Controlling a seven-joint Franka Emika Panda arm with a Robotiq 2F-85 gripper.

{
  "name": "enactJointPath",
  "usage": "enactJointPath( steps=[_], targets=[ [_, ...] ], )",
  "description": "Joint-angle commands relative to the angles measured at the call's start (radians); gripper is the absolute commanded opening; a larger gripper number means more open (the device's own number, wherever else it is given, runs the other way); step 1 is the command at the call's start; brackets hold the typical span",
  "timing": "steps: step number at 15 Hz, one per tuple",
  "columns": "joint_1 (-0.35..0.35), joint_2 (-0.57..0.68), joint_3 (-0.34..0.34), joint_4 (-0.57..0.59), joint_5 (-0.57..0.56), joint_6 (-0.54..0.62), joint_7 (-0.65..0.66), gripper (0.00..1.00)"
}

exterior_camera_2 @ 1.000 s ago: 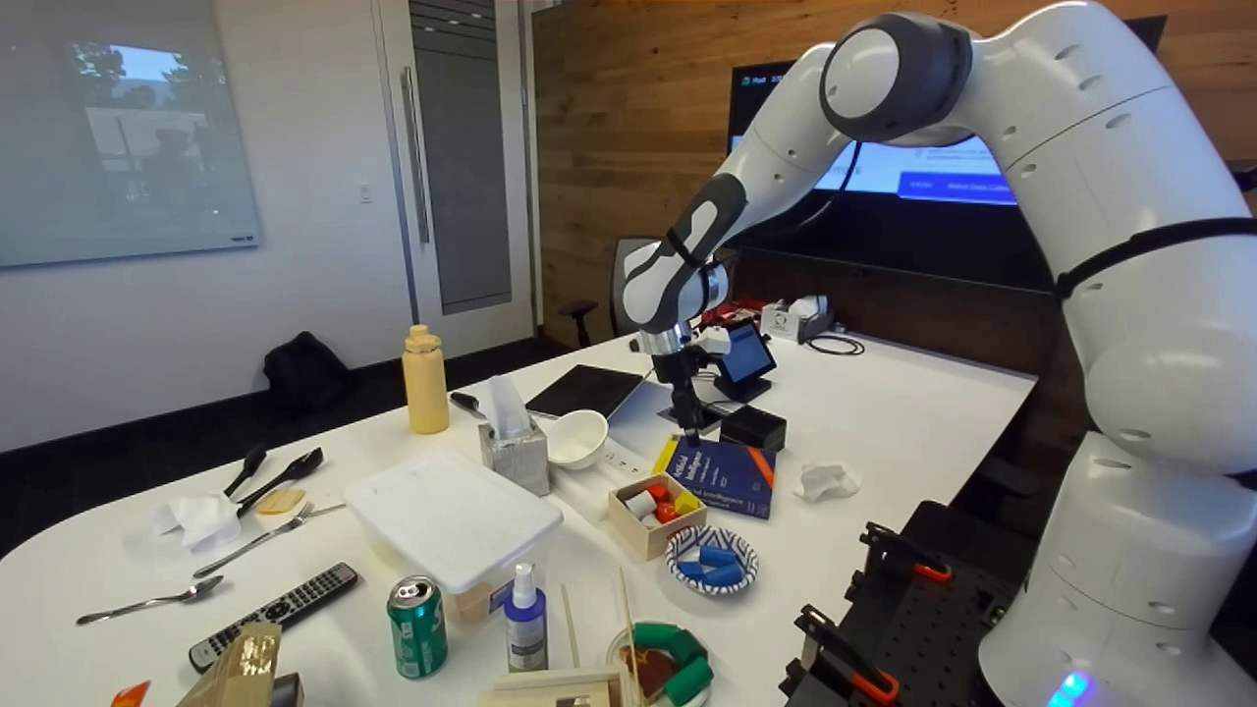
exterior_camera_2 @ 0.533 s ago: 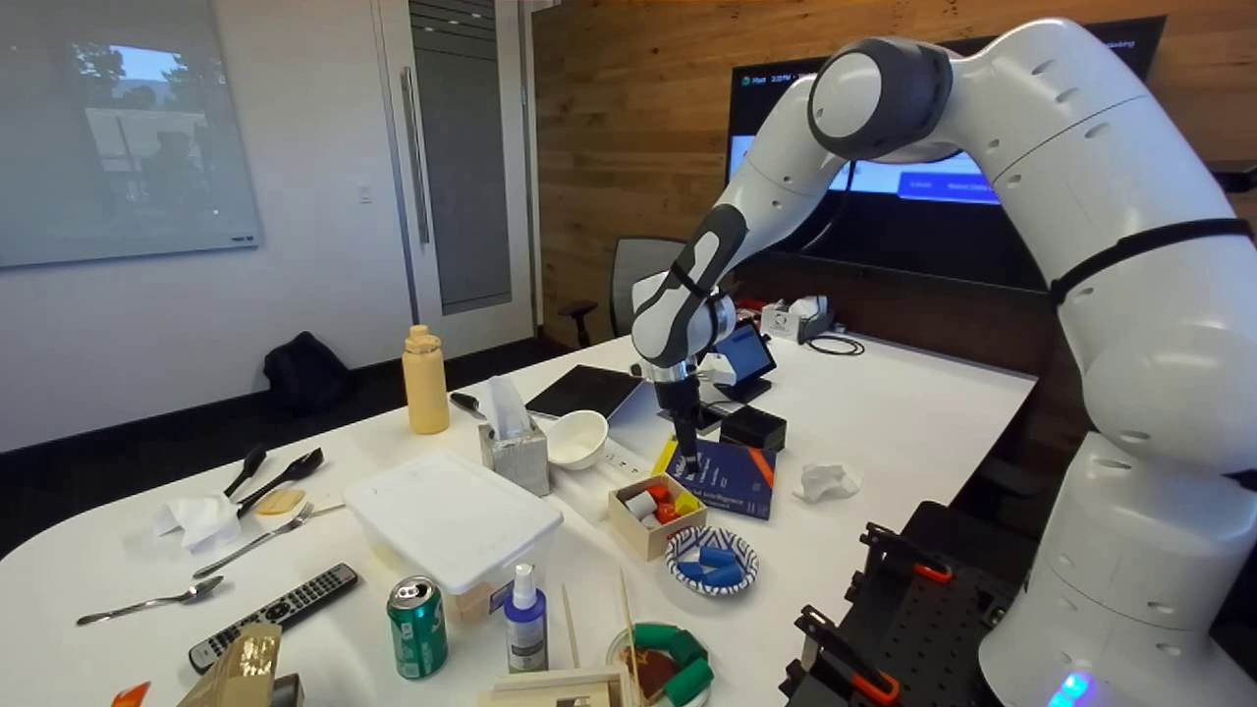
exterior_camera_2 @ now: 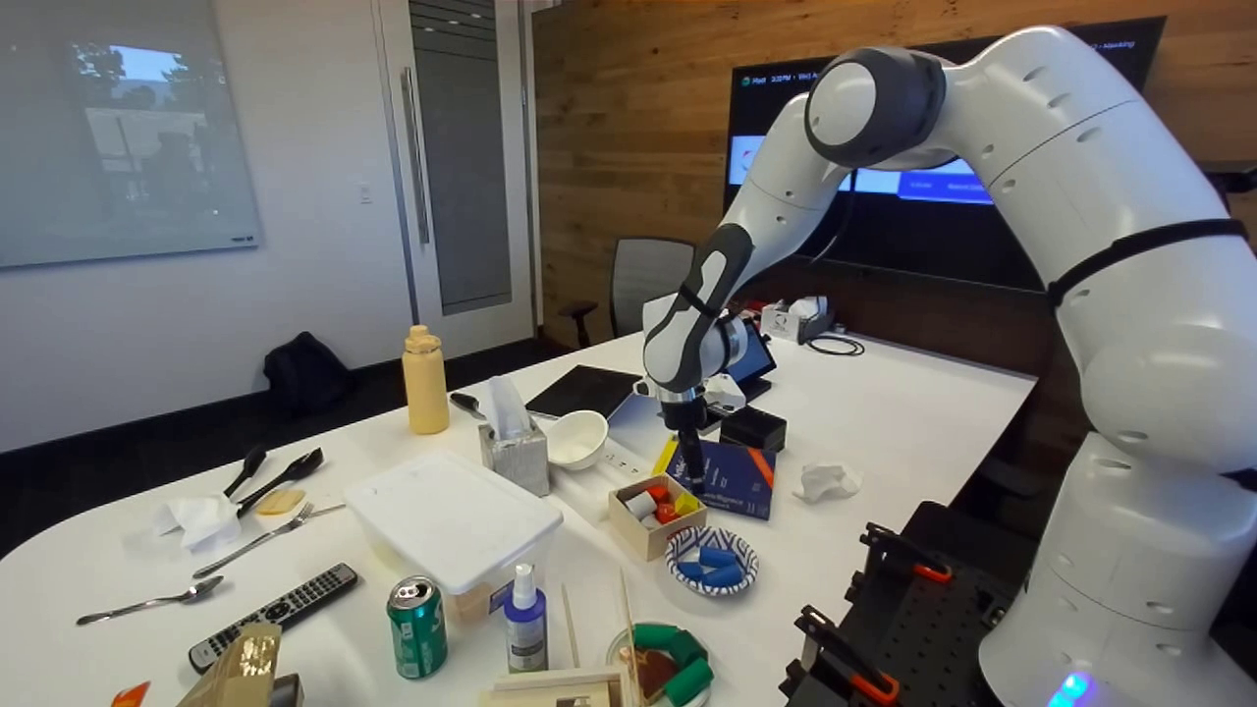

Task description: Put the yellow block in the toy box

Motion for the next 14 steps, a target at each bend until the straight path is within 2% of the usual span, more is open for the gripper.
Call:
enactJointPath(
  steps=[1, 11, 14],
  targets=[
    [-0.017, 0.0, 0.015, -0.041, -0.009, 0.056, -0.019, 1.0],
    [0.007, 0.02, 0.013, -0.064, -0.03, 0.152, 0.007, 1.0],
    [0.014, 0.023, 0.006, -0.063, -0.047, 0.149, 0.01, 0.86]
  ],
)
